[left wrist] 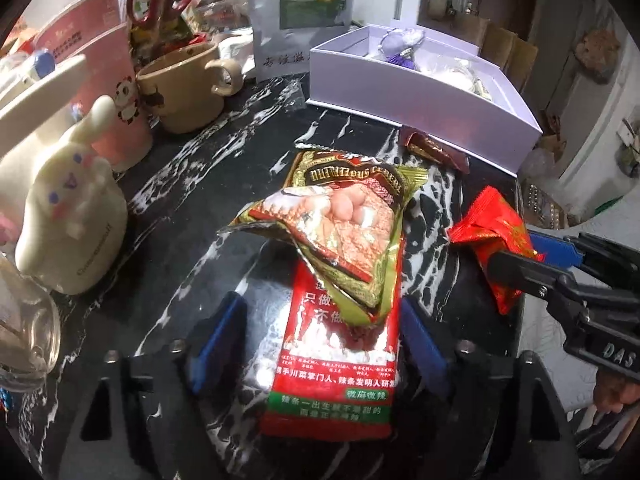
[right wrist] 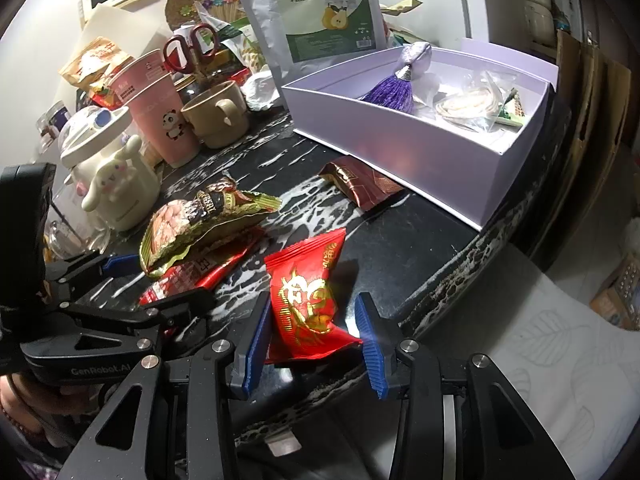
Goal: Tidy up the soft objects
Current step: 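Grasp the red spicy-strip packet with the left tool while the right tool grasps the red candy packet, then lift the red spicy-strip packet and red candy packet off the counter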
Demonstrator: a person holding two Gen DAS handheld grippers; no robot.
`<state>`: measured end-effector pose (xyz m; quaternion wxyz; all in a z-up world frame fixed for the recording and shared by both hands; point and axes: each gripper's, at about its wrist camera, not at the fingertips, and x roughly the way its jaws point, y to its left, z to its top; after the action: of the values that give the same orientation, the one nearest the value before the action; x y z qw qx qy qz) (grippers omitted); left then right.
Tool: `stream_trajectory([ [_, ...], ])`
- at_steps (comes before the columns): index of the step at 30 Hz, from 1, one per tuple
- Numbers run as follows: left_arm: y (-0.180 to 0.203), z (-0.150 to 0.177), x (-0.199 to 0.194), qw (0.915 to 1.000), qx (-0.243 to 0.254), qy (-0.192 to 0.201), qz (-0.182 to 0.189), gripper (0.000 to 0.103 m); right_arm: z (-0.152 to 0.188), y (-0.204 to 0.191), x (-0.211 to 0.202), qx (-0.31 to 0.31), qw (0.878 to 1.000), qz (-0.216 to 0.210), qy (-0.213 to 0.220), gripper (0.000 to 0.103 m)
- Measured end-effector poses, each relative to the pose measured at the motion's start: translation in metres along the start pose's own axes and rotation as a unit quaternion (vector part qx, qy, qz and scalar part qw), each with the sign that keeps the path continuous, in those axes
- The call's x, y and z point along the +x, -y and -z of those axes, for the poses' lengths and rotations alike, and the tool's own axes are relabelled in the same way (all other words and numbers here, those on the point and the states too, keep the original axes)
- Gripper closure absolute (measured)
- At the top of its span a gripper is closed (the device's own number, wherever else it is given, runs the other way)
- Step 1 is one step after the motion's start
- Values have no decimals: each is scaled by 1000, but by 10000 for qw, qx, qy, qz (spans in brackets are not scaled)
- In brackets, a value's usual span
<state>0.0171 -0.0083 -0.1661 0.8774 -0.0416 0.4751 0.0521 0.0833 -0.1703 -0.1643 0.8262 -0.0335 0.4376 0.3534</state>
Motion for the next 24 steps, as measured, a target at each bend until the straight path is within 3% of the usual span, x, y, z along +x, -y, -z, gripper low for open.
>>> stream_trajectory([
  [1, 2, 1, -3, 10000, 71, 14, 7, 52, 0, 0, 0, 6, 10000, -4, -2, 62],
  [4, 2, -1, -3, 9999, 107, -50, 66, 55, -1, 1, 1, 27, 10000, -22, -2, 62],
  [9, -4, -7, -7, 9987, -164, -155, 468, 57, -3, 1, 1, 27, 10000, -58, 16, 66],
  [21, 1, -18, -34, 9973, -161, 80, 711, 60, -8, -4, 1, 89, 9998, -183, 33, 70],
  [24, 1, -20, -37, 9980, -99, 135, 616, 60, -9, -4, 0, 94, 9998, -189, 40, 70],
])
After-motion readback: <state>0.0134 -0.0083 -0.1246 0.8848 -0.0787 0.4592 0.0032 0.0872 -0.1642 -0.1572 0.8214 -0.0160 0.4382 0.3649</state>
